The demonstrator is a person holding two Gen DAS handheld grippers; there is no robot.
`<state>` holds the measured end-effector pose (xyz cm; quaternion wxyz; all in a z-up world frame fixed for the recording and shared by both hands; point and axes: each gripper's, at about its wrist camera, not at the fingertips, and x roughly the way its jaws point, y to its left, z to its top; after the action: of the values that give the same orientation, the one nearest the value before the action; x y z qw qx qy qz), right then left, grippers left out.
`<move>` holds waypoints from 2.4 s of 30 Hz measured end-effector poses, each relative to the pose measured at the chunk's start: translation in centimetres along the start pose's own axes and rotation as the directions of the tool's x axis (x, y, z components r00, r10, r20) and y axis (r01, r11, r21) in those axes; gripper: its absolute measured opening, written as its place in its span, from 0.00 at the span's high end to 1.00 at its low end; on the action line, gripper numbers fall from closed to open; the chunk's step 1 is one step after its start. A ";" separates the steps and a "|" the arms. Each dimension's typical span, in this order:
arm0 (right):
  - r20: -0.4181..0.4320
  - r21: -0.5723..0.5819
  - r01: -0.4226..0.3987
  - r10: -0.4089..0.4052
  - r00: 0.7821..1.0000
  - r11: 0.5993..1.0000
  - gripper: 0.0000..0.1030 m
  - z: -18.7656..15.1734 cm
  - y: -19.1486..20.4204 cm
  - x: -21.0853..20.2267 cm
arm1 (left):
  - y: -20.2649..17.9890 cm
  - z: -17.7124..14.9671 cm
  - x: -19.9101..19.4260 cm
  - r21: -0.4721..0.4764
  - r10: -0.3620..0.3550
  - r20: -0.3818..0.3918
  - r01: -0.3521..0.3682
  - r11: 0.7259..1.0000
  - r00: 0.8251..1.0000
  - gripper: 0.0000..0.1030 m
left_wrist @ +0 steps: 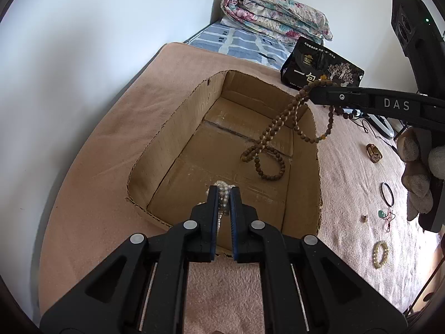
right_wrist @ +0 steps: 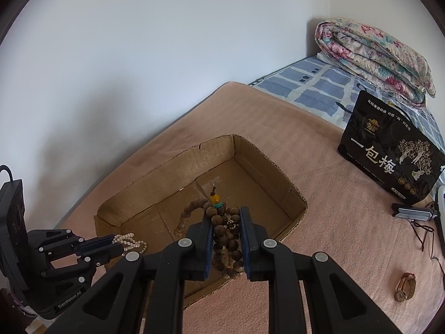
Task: Organize jewelry
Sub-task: 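Carry both strands into the cardboard box and open both tools, then withdraw both tools from the box toward the remaining jewelry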
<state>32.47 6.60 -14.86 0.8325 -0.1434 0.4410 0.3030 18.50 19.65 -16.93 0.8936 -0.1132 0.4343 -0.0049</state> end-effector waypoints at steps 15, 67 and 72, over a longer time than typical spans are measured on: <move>0.060 0.006 0.072 -0.072 0.996 0.997 0.10 -0.6 0.3 -2.1 | -0.8 -0.3 -1.1 0.007 0.015 0.021 -0.016 1.000 1.000 0.55; -0.041 0.393 0.397 -0.415 0.909 0.829 0.09 -23.2 -20.8 -17.0 | -20.3 -5.6 1.2 0.292 -0.260 -0.129 0.287 0.912 0.957 0.66; -0.062 0.400 0.398 -0.409 0.910 0.826 0.09 -25.0 -21.8 -16.3 | -22.4 -6.7 2.9 0.333 -0.272 -0.178 0.317 0.888 0.946 0.80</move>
<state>23.10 -29.07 -16.35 0.8948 -0.0544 0.4425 0.0245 17.12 -3.81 -18.56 0.8587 -0.0132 0.4595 -0.2265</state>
